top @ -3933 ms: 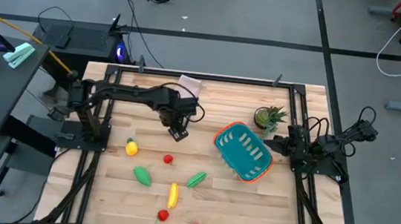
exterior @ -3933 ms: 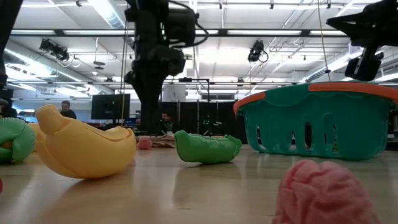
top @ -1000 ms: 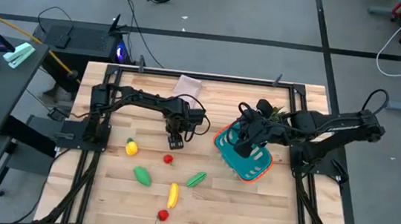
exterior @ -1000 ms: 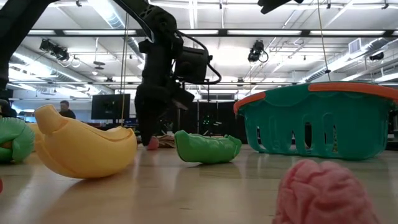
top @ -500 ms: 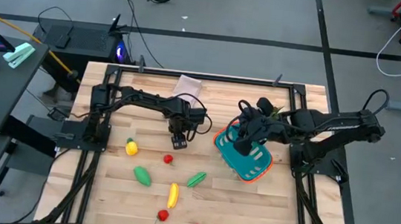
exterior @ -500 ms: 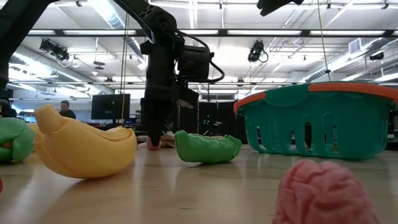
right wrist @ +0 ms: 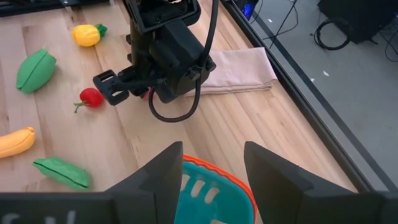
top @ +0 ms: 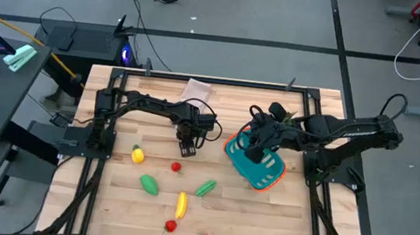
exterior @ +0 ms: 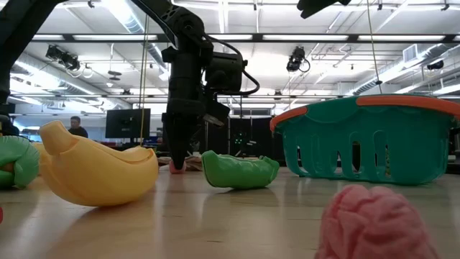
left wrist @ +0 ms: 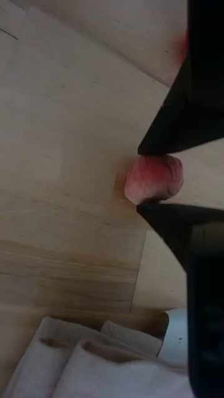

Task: Pick and placing Produce into tupperware
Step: Put the top pink peach into the blue basket

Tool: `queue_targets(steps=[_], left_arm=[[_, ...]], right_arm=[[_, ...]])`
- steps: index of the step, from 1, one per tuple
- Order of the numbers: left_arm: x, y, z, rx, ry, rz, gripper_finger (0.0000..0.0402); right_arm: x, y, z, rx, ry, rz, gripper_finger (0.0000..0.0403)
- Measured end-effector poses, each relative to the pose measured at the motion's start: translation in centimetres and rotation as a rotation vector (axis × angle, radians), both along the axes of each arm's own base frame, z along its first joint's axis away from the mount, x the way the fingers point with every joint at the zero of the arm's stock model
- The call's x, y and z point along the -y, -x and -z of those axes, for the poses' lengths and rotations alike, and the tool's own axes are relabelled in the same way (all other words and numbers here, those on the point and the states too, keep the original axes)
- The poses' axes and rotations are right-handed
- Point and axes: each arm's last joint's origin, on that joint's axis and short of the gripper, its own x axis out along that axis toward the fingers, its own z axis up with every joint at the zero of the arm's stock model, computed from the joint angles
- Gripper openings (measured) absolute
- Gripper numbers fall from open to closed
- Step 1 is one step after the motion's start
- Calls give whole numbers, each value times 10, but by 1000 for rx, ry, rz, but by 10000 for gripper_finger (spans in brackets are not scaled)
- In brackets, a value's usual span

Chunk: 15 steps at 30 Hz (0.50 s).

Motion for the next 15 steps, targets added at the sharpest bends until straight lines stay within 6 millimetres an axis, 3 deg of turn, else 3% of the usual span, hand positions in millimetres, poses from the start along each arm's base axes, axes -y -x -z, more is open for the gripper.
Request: queue_targets(steps=[4,8,11,15], left_arm=[[0,0,-1,-3,2,-39,53],[1,-9,-17,15,26,-44,44],[4,-23,-49,73,31,-29,44],[11,-49,-114,282,6,1,44]], right_arm=[[0,0,0,0,0,0,181],[0,0,0,0,0,0,181],[0,0,0,0,1,-1,181],[0,0,0,0,1,-1,181]])
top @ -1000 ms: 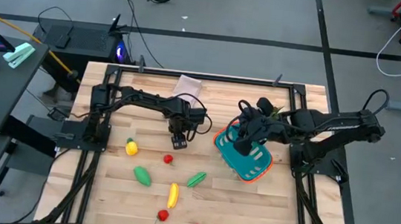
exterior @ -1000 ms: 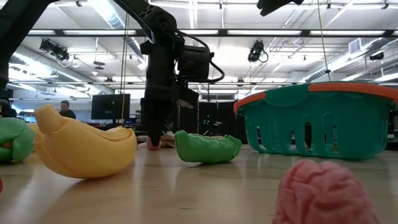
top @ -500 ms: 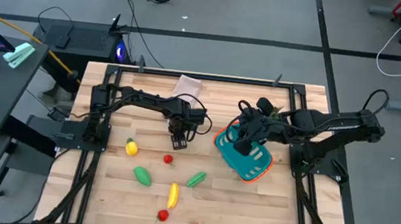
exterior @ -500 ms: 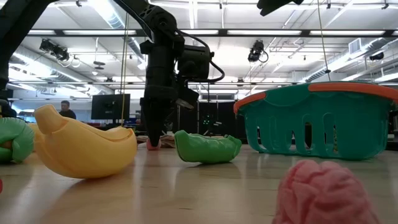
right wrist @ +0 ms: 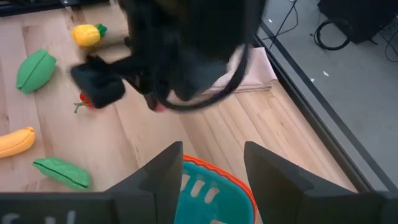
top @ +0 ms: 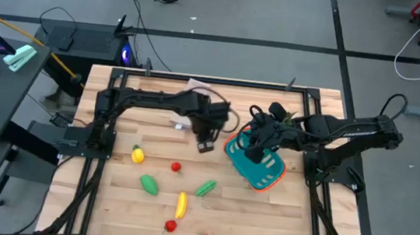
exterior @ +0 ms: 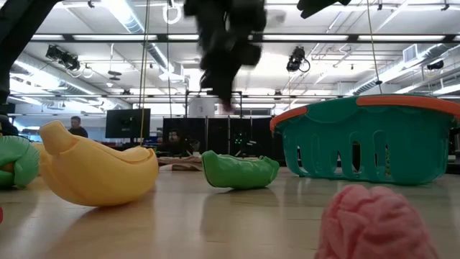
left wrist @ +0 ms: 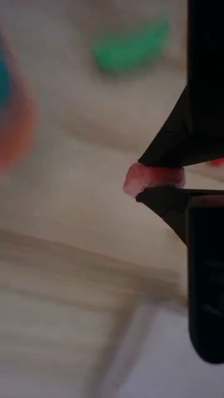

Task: Pick and placing Produce into tupperware
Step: Put the top pink peach into the blue basket

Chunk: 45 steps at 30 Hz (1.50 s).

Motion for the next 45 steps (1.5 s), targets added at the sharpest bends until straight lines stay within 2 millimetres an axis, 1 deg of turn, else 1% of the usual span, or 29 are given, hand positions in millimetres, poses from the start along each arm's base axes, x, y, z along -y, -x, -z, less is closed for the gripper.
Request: queue_targets(steps=[3,5,7,9,10,11,13,15,16,19,21,22,23,25,26,29,30,33,34,36,38,42,45], left_arm=[[5,-12,-52,192,-19,-20,44],[9,-16,-79,311,-31,-24,44],[12,-21,-95,415,-42,-23,44],[16,-28,-101,499,-28,-44,44],[18,-30,-100,523,-21,-53,44],[19,-32,-97,525,-16,-56,44],[22,-41,-84,519,0,-69,44],[24,-50,-65,477,10,-75,44],[25,-56,-56,469,12,-77,44],[24,-71,-46,525,35,-98,44],[23,-82,-34,553,64,-113,44],[22,-85,-28,545,75,-121,44],[23,-89,-17,515,85,-125,44],[25,-97,12,451,99,-136,44],[26,-98,20,427,102,-139,44],[28,-105,32,415,131,-148,44],[30,-107,42,389,144,-145,44],[36,-110,82,272,154,-146,44],[39,-110,86,265,154,-155,45],[42,-112,77,306,170,-145,50],[44,-112,70,330,169,-119,64],[43,-112,74,314,150,-90,112],[42,-116,62,352,145,-83,156]], right_arm=[[0,0,0,0,0,0,181],[0,0,0,0,0,0,181],[0,0,0,3,4,8,181],[0,0,0,7,4,12,180],[0,0,-1,7,9,8,179],[1,1,-2,7,21,-1,177],[1,5,-5,21,57,10,172],[3,11,-11,48,85,33,165],[4,17,-14,56,91,36,161],[7,33,-23,80,85,39,150],[10,46,-30,105,75,48,144],[12,51,-37,158,76,75,142],[14,57,-43,200,65,90,140],[18,69,-46,206,62,101,139],[18,73,-48,221,55,102,140],[20,82,-53,262,28,117,141],[21,85,-55,279,15,123,142],[22,91,-57,291,12,128,141],[22,91,-57,292,12,129,141],[22,91,-56,285,12,125,141],[22,91,-56,282,13,124,142],[21,85,-53,246,41,108,142],[20,81,-51,224,57,95,142]])
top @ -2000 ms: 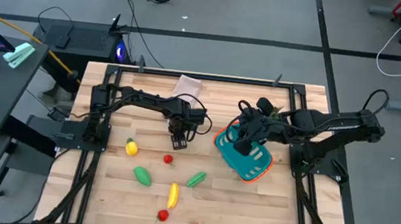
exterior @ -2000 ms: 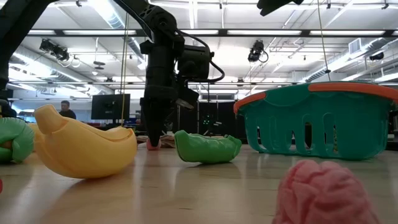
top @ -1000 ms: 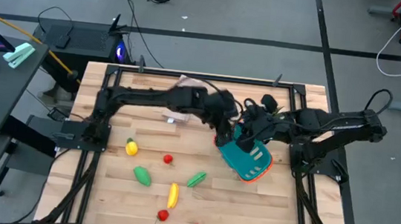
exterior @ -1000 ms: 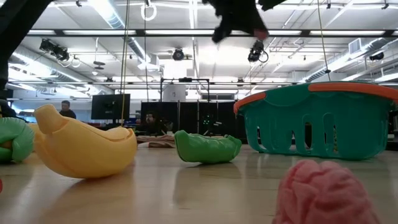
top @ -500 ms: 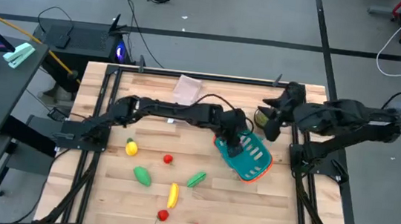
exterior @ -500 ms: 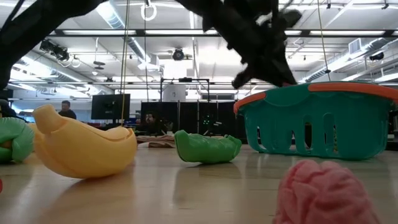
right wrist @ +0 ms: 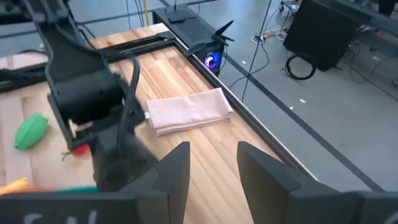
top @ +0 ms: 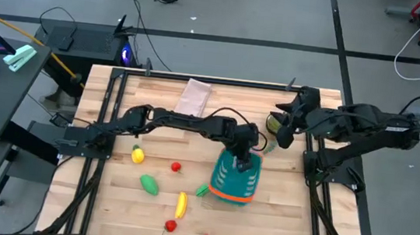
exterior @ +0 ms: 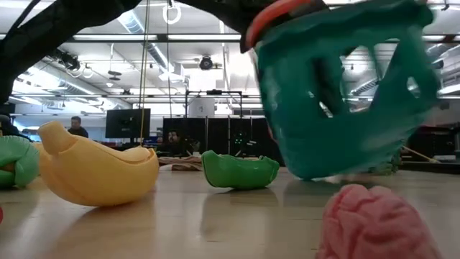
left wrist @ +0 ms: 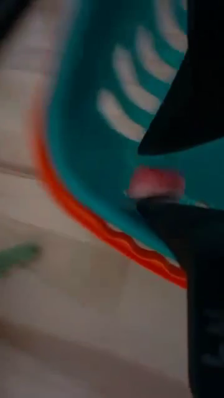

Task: Pick and placing Produce into tupperware
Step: Put the top pink peach into the blue basket, then put the pink peach into the blue basket

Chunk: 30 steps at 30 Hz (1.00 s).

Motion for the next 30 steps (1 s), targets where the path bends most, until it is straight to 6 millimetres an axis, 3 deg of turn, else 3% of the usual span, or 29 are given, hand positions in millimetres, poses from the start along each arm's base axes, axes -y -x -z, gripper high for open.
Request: queue_targets(steps=[6,12,18,24,30], left_arm=[[0,-7,-38,108,14,20,212],[-5,-3,-82,212,-22,44,209],[-30,20,-112,166,-29,-1,184],[-52,51,-141,102,68,12,174],[-62,79,-173,129,106,81,180]], right_arm=[[-1,-7,4,-30,8,-2,142],[-2,-8,6,-44,12,-3,142],[-5,-2,3,-37,-100,-121,142],[-20,1,4,-77,-315,-413,143],[-40,-19,18,-194,-374,-574,174]])
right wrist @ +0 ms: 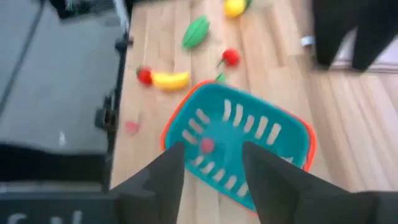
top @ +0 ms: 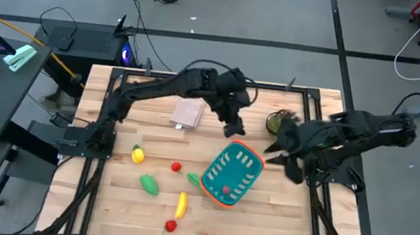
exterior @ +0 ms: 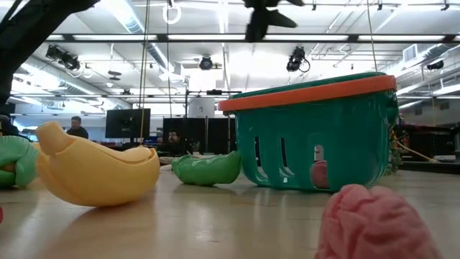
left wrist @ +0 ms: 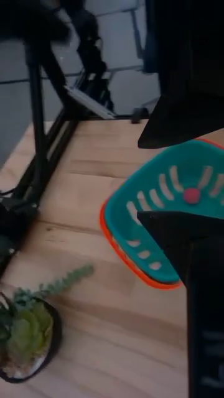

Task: Pick and placing Produce into tupperware
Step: Put the pink peach into the blue basket

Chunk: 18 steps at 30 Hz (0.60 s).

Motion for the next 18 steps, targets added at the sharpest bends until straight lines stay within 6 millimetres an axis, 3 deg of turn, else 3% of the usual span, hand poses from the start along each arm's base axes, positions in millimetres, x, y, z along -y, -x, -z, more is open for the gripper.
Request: queue_targets(steps=[7,13,15,18], left_arm=[[-10,39,-26,-79,21,-41,171],[-1,78,-57,-110,43,-54,172],[2,89,-64,-114,39,-62,173],[4,105,-78,-90,12,-73,171]], right_arm=[[-23,-66,48,-138,171,-198,224],[-52,-107,101,-290,113,-430,236],[-62,-116,110,-270,71,-493,232],[-77,-126,107,-135,35,-545,224]])
